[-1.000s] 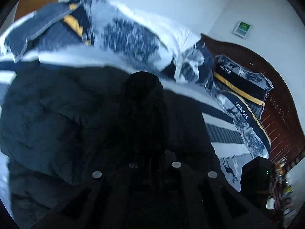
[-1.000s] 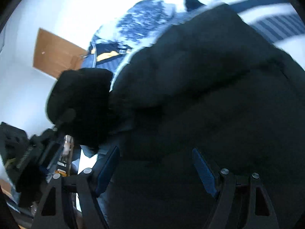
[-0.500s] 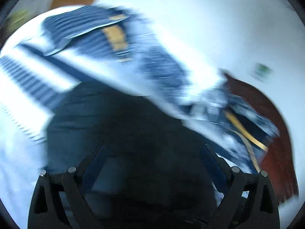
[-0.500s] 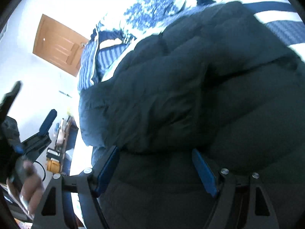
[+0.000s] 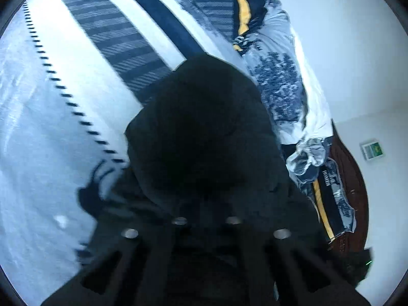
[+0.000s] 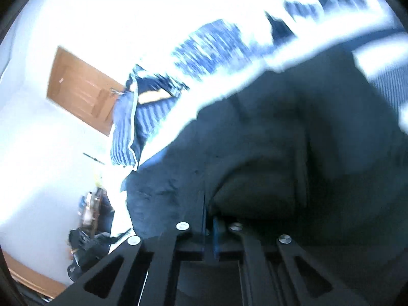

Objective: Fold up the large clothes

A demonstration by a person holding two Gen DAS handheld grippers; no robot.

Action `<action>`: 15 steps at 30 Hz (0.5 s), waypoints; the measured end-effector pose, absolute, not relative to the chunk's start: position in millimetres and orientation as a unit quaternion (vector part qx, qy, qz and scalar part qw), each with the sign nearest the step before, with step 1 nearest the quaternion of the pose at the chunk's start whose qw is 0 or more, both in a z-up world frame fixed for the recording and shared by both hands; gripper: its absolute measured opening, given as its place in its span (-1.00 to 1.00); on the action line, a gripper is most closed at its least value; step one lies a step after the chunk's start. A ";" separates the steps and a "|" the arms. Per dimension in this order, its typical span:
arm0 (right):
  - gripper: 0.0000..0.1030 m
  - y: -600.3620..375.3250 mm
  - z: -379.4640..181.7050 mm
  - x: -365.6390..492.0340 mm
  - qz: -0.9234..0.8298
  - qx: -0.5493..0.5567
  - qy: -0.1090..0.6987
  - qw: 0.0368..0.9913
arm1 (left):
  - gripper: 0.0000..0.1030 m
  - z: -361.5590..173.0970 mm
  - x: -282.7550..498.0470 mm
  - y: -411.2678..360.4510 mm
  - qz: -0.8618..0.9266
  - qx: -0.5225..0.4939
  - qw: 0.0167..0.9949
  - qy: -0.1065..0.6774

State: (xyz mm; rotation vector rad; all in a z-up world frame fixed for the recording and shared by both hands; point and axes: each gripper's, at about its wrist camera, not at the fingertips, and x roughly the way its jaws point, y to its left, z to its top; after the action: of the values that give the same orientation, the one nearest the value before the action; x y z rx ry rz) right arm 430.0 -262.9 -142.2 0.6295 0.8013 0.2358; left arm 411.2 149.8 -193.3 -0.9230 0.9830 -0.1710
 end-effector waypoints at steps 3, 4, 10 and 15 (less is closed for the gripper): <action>-0.94 -261.6 -88.9 456.3 0.135 0.230 0.354 0.896 | -1.00 -168.9 414.9 134.1 -0.085 -0.387 0.817 0.418; -0.94 -263.2 -74.4 462.7 0.140 0.209 0.343 0.905 | -1.00 -163.8 417.7 126.6 -0.092 -0.376 0.823 0.416; -0.94 -288.4 -77.4 489.7 0.114 0.141 0.378 0.908 | -1.00 -184.5 433.7 96.9 -0.061 -0.321 0.823 0.464; -0.93 -324.6 -196.5 505.3 0.050 0.163 0.484 0.858 | -0.94 -195.1 441.3 93.8 -0.036 -0.294 0.827 0.478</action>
State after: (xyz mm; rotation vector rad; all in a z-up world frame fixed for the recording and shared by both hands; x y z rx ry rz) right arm 505.3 -324.6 -196.5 0.3418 1.0164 0.1040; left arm 441.3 93.8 -195.1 -0.6247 1.0149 -0.0767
